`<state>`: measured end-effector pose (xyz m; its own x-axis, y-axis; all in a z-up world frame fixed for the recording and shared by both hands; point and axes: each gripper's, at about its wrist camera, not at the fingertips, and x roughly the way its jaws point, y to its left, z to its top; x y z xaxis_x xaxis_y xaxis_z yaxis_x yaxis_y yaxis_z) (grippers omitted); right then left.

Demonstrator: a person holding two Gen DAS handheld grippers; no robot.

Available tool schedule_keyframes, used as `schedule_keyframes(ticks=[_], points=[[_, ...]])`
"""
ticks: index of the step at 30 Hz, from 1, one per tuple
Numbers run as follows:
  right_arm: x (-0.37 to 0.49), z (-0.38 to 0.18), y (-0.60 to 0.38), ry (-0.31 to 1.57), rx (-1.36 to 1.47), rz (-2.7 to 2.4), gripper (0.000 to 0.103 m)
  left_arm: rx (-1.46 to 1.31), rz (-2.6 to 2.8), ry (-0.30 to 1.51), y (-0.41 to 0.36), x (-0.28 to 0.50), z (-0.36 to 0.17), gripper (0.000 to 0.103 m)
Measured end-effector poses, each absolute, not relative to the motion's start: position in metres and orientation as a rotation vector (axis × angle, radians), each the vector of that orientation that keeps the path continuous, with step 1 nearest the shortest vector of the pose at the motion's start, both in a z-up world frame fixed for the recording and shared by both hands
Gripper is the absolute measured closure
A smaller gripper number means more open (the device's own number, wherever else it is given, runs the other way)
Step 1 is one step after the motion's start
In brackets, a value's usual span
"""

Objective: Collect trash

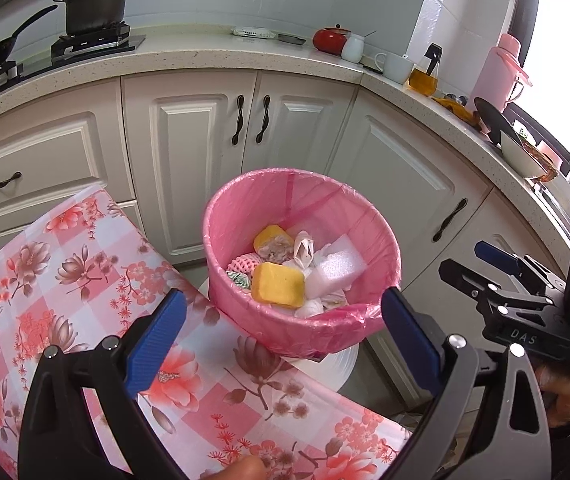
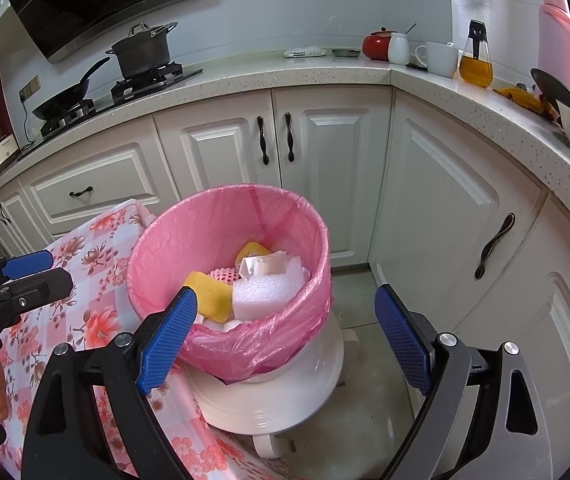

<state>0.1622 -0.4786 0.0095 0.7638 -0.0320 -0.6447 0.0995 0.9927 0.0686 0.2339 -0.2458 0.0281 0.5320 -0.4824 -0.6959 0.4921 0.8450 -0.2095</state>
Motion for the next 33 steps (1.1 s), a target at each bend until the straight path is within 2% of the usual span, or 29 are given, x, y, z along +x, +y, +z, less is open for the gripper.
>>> schedule_keyframes(ticks=[33], points=[[0.1647,0.0104,-0.4746,0.695,0.091,-0.061,0.018,0.012,-0.574,0.826,-0.2444,0.2342,0.0282,0.008]])
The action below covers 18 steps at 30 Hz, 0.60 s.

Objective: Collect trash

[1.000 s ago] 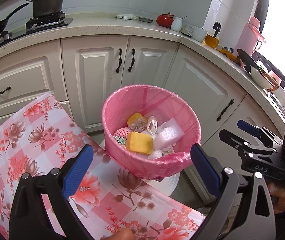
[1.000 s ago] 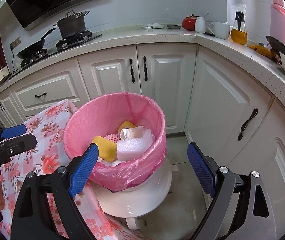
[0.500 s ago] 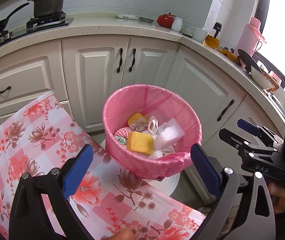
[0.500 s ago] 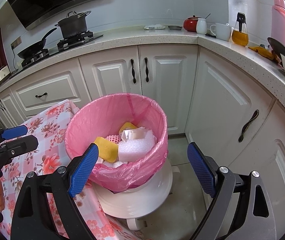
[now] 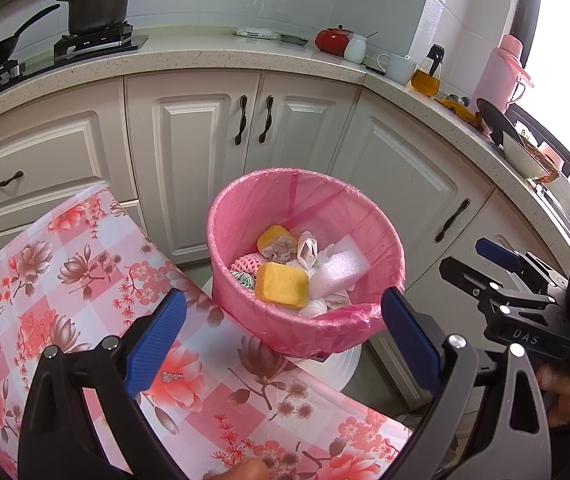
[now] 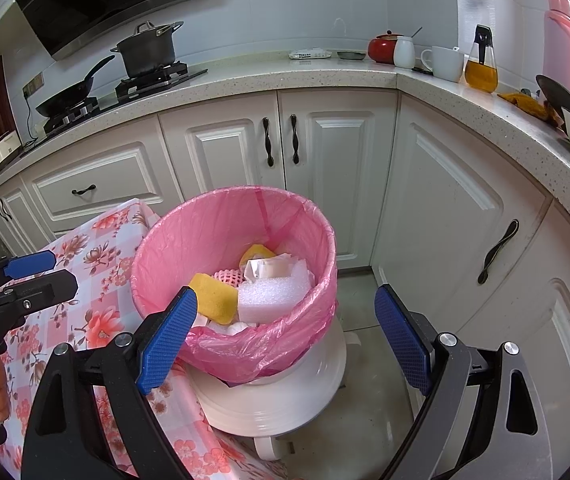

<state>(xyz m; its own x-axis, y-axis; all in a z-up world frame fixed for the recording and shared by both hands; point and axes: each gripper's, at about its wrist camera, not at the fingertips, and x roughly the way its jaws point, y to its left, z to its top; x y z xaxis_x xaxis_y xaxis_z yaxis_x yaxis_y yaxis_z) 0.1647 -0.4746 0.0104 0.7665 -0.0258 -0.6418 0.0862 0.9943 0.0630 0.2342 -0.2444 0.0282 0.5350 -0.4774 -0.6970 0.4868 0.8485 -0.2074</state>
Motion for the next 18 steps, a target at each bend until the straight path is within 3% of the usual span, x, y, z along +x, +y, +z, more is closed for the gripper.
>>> schedule_keyframes(ticks=[18], points=[[0.1646,0.0101,-0.4744,0.696,0.090,-0.059,0.018,0.017,-0.577,0.830,-0.2446,0.2345,0.0269,0.008]])
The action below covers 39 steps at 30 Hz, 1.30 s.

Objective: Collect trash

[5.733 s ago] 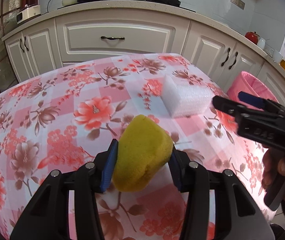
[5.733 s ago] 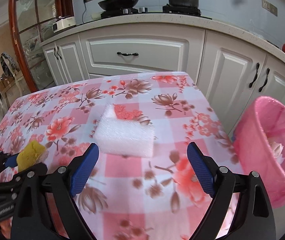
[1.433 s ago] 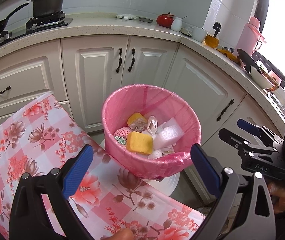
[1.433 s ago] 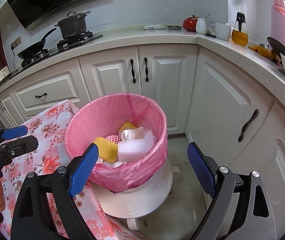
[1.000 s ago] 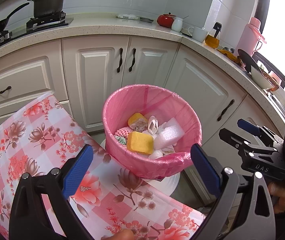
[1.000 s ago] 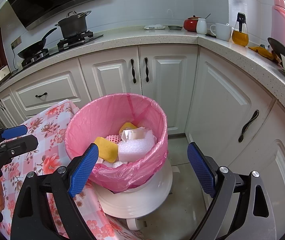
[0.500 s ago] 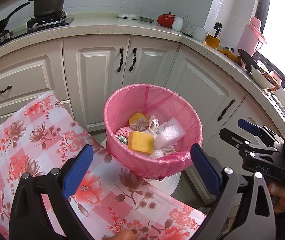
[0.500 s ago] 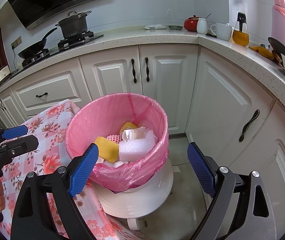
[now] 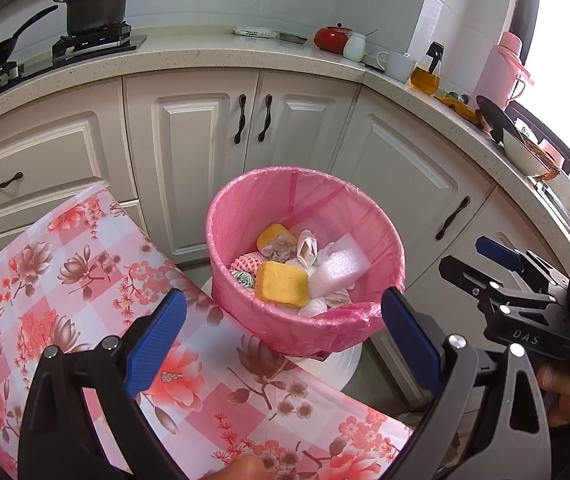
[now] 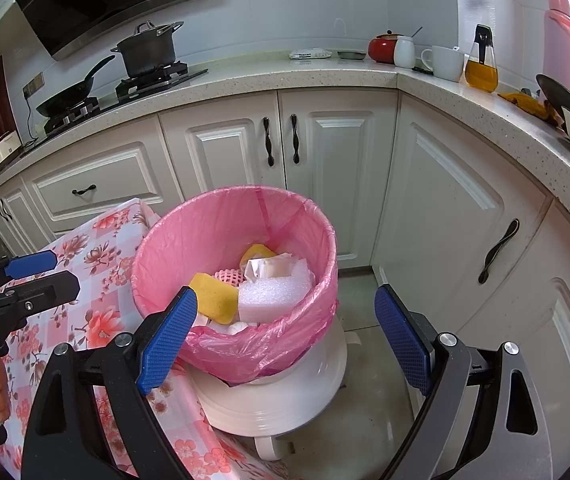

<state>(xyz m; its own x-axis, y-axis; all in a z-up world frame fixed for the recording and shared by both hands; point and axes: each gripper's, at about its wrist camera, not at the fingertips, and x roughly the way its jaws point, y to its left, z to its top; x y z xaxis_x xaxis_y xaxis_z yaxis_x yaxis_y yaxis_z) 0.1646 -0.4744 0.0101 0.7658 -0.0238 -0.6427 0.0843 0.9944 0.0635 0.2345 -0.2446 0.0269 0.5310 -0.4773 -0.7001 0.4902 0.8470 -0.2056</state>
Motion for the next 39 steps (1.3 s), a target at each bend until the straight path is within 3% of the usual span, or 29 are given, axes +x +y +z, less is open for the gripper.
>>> schedule_keyframes(ticks=[39], points=[[0.1661,0.0071,-0.4733,0.697,0.093,-0.057,0.018,0.031,-0.580,0.828,-0.2480,0.2327,0.0338,0.006]])
